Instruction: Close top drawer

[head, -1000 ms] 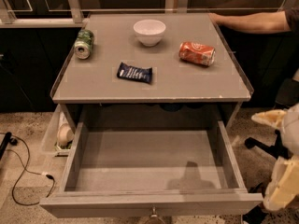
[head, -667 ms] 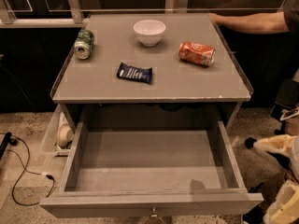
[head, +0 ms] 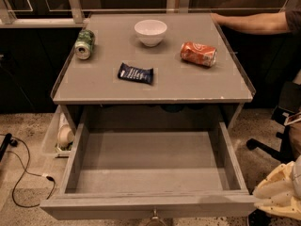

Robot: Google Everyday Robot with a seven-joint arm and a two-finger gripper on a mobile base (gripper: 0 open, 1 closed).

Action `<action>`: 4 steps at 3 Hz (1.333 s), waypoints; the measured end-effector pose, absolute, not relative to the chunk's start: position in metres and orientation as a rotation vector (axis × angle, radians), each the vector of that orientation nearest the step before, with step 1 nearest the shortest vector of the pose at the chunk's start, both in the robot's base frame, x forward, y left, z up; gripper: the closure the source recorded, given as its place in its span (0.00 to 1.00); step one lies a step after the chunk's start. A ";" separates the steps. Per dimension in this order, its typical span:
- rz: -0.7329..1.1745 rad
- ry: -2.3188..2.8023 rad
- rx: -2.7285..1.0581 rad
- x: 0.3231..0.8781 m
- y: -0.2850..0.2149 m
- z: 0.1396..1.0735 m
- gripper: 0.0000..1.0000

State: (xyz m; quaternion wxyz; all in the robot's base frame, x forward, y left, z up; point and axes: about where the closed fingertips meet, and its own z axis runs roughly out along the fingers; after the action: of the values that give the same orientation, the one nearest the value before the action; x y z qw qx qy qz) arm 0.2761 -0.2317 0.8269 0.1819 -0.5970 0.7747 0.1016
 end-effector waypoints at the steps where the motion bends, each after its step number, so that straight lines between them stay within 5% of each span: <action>1: 0.287 2.187 -1.685 0.276 -0.232 0.827 0.88; 2: 0.326 2.207 -1.700 0.276 -0.227 0.790 1.00; 4: 0.428 2.285 -1.553 0.276 -0.228 0.663 1.00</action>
Offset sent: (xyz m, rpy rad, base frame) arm -0.0006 0.0110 -0.1005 0.0101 0.1055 0.0194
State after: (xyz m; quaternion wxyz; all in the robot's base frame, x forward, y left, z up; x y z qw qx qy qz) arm 0.2756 -0.2283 0.6628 0.1721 -0.5473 0.8050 0.1509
